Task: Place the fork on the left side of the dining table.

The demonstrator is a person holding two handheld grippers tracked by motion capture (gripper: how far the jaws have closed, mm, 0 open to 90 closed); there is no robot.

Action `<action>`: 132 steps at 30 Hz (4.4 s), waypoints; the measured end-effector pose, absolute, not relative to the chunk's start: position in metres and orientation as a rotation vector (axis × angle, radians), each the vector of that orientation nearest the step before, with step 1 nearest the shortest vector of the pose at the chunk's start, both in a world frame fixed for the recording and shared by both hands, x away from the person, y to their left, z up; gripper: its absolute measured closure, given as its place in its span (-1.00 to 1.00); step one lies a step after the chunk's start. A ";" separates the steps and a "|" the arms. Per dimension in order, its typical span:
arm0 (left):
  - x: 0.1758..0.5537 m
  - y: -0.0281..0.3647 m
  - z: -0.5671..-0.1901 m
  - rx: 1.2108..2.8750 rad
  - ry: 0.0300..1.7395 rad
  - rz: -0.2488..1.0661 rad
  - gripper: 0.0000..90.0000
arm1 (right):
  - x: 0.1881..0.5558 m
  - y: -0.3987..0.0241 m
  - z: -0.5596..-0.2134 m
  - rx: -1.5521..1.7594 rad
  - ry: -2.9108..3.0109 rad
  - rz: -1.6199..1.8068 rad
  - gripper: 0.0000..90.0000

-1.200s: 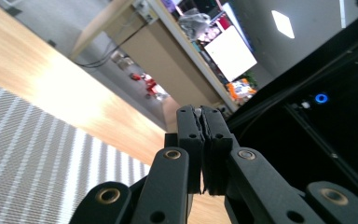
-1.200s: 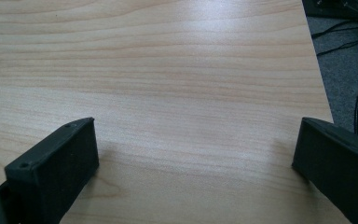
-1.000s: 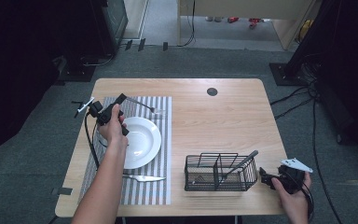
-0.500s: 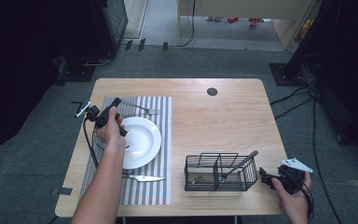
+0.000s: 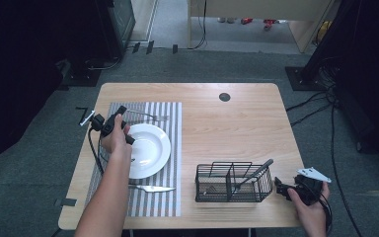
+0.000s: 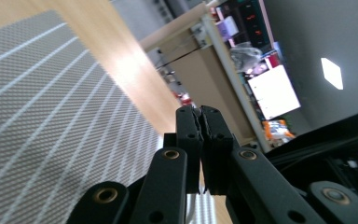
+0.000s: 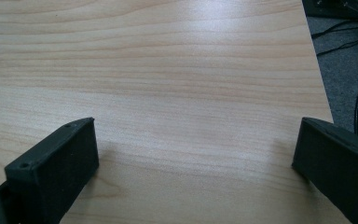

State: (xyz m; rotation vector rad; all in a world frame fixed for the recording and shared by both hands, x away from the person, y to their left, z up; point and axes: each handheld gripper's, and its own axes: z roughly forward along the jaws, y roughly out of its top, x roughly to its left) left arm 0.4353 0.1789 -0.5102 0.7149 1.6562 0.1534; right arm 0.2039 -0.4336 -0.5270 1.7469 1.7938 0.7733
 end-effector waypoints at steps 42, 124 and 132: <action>0.457 0.200 -0.516 0.841 1.977 -0.046 0.21 | 0.203 -0.434 -0.527 1.749 1.793 0.774 -1.00; 0.330 0.174 -0.418 1.638 1.449 0.594 -0.56 | 0.203 -0.433 -0.527 1.751 1.791 0.772 -1.00; 0.301 0.166 -0.421 1.703 1.372 0.672 -0.57 | 0.203 -0.433 -0.527 1.751 1.791 0.772 -1.00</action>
